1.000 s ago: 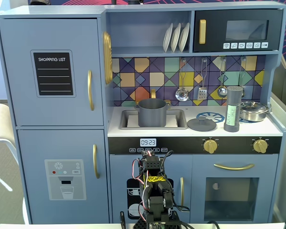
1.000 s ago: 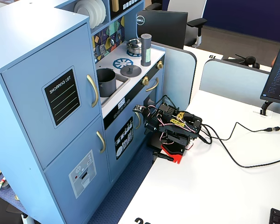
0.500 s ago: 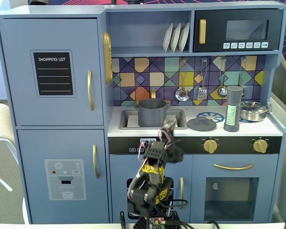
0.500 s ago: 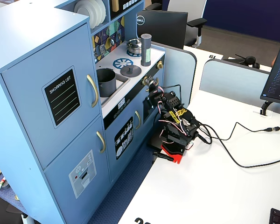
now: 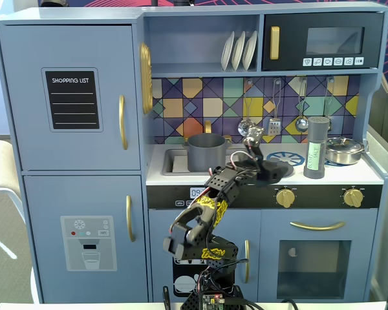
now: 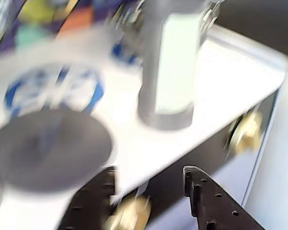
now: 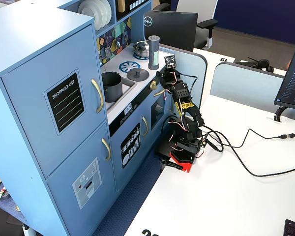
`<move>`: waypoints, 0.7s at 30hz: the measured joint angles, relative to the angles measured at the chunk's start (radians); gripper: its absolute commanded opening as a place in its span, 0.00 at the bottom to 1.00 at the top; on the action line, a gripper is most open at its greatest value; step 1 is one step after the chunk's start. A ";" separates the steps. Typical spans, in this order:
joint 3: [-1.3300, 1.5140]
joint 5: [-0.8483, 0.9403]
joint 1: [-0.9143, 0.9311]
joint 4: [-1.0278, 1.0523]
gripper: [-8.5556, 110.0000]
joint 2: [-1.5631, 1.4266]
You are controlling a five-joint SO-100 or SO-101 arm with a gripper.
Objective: Put salt in the gray recipient
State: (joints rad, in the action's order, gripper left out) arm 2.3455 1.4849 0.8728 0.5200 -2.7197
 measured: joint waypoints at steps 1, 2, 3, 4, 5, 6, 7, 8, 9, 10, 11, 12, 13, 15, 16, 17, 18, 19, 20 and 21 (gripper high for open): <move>-0.003 -0.003 0.008 -0.040 0.35 0.020; -0.005 -0.005 0.014 -0.080 0.38 0.041; -0.005 -0.005 0.020 -0.124 0.40 0.064; -0.005 -0.006 0.028 -0.170 0.41 0.087; -0.005 -0.008 0.038 -0.221 0.42 0.114; -0.005 -0.008 0.044 -0.275 0.43 0.141; -0.005 -0.008 0.051 -0.319 0.45 0.167; -0.005 -0.008 0.055 -0.360 0.47 0.196; -0.011 -0.008 0.055 -0.396 0.47 0.225; -0.023 -0.008 0.057 -0.426 0.48 0.255; -0.035 -0.008 0.058 -0.451 0.48 0.282; -0.051 -0.008 0.061 -0.469 0.49 0.311; -0.072 -0.008 0.064 -0.480 0.50 0.341; -0.112 -0.008 0.067 -0.494 0.50 0.399; -0.133 -0.008 0.069 -0.502 0.51 0.430; -0.152 -0.008 0.067 -0.505 0.51 0.454; -0.173 -0.008 0.067 -0.511 0.51 0.482; -0.192 -0.008 0.067 -0.517 0.51 0.509; -0.213 -0.008 0.067 -0.522 0.51 0.535; -0.233 -0.009 0.067 -0.525 0.50 0.560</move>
State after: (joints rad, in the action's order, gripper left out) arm 2.1123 1.4757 0.9403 -0.0046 -2.1598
